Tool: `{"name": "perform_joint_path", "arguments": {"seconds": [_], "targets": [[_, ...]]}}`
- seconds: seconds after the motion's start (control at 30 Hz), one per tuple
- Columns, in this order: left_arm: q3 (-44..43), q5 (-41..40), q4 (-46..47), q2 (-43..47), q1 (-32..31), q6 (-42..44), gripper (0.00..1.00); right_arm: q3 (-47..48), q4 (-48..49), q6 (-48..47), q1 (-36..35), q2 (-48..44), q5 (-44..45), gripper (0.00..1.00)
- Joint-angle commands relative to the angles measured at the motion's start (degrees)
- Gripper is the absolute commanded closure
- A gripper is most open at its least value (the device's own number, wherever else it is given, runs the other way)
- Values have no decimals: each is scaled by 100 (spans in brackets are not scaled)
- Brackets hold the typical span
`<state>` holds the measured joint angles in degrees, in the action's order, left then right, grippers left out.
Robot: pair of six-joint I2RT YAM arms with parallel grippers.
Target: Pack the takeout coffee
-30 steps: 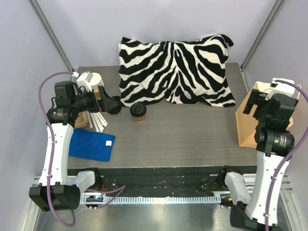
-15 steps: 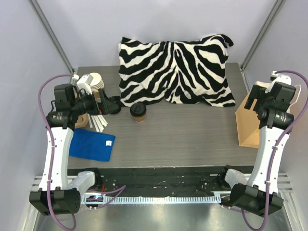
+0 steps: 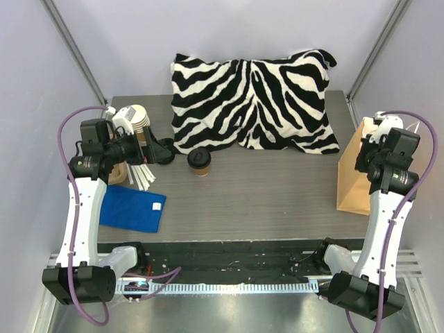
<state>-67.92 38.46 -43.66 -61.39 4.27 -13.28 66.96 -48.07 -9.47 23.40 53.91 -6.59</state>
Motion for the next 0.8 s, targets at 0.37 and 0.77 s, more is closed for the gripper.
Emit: {"name": "perform_joint_path", "arguments": {"seconds": [0.37, 0.77], "targets": [[-459, 31, 16, -172, 30, -131, 1, 1566, -1625, -1679, 24, -294, -4138, 99], [-854, -295, -538, -471, 65, 167, 0, 741, -2217, -4142, -1055, 6, -3860, 99]]}}
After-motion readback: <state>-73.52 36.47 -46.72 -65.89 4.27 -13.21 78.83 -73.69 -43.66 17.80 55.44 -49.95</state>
